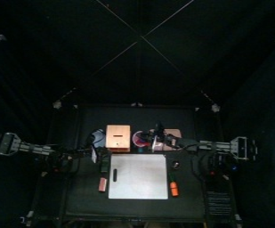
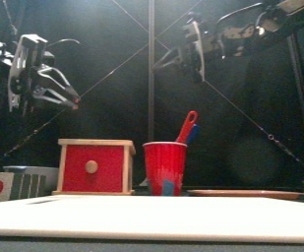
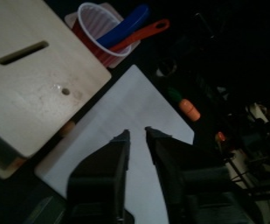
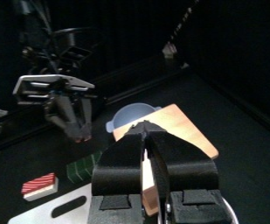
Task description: Open drawer
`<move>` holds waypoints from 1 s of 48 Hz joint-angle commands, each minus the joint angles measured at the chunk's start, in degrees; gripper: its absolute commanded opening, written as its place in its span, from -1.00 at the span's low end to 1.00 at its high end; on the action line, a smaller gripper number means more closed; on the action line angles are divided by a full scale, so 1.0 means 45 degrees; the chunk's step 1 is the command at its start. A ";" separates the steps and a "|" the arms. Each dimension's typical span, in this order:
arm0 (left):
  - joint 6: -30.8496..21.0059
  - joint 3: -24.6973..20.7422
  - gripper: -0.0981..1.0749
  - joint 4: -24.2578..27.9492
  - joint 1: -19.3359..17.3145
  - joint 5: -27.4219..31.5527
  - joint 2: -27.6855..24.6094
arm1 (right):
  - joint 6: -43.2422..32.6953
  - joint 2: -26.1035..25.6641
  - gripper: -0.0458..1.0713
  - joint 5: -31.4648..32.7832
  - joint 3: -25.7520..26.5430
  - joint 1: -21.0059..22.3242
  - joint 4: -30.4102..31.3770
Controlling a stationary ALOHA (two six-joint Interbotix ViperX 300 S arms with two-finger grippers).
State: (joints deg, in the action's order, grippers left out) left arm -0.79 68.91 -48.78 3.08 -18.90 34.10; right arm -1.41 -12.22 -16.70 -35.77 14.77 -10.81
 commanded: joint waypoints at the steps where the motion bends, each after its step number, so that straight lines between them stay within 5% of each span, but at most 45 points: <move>1: 0.0039 -0.0508 0.45 -0.0508 0.0156 -0.0039 -0.0645 | 0.0020 0.0742 -0.83 0.0957 0.1309 0.0352 -0.0215; 8: 0.0039 -0.0918 0.71 -0.1895 0.0176 -0.0059 -0.1563 | 0.0039 0.2305 -0.83 0.2754 0.2871 0.0762 -0.0117; 18: 0.0039 -0.1406 0.77 -0.4062 0.0176 -0.0293 -0.2891 | 0.0039 0.4531 -0.83 0.4922 0.5059 0.1191 0.0527; 32: 0.0039 -0.2031 0.76 -0.5508 0.0156 -0.1582 -0.4629 | 0.0000 0.6211 -0.83 0.5293 0.6621 0.1484 0.1309; 48: 0.0039 -0.2793 0.76 -0.6348 0.0078 -0.1934 -0.6113 | 0.0000 0.6777 -0.83 0.5703 0.6914 0.1562 0.1348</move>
State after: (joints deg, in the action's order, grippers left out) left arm -0.79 58.27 -76.73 3.52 -27.16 7.65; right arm -1.41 19.78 8.96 -6.06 21.27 -4.57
